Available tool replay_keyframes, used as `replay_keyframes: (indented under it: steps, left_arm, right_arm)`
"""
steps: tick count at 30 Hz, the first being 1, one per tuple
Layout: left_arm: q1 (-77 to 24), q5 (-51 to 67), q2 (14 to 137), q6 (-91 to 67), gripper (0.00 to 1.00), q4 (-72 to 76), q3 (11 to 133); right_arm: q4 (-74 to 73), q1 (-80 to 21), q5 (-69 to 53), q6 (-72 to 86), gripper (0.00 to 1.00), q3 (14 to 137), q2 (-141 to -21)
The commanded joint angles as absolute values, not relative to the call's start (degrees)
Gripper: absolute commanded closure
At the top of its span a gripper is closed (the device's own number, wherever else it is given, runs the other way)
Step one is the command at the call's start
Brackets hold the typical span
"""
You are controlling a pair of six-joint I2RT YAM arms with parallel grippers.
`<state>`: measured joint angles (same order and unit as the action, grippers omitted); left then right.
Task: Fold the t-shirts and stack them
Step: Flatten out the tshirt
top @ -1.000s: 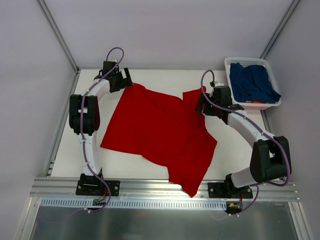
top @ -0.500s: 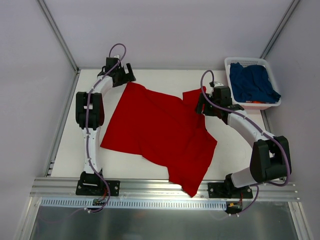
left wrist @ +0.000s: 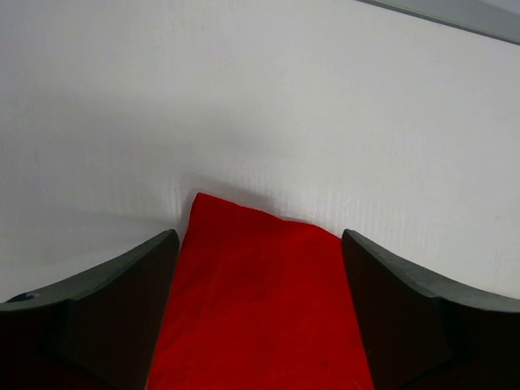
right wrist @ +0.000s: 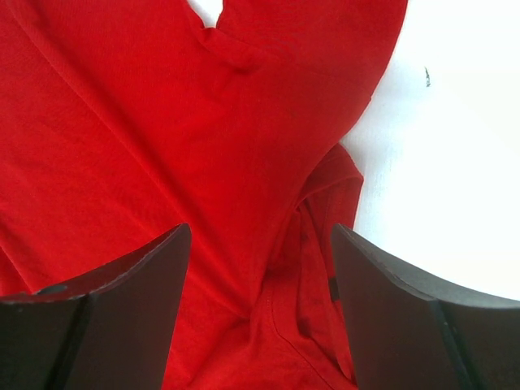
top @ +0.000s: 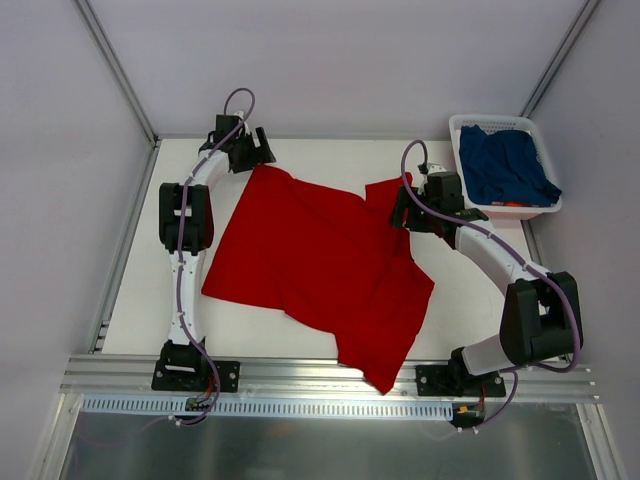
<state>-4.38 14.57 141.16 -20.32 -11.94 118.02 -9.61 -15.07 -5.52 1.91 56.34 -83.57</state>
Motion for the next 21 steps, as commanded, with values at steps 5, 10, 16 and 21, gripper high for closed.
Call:
replay_keyframes:
  steps: [5,10,16,21]
  left_arm:
    - [-3.78,16.87,141.86,-21.09,0.42,-13.01,120.50]
    - [-3.78,17.05,141.94,-21.44,0.67,-13.18,120.41]
    - [-3.78,16.88,141.94,-21.36,0.92,-13.10,120.50]
    - [-3.78,16.61,141.94,-21.45,1.00,-13.10,120.50]
  right_arm:
    - [-7.47,-14.07,-3.78,1.93,0.27,57.57,-83.67]
    - [-6.77,-11.34,-5.36,2.98,0.27,61.69,-90.16]
    - [-5.10,-6.78,-9.66,5.71,0.28,67.67,-99.21]
    - [-5.10,-4.05,-12.56,6.85,0.30,75.75,-105.90]
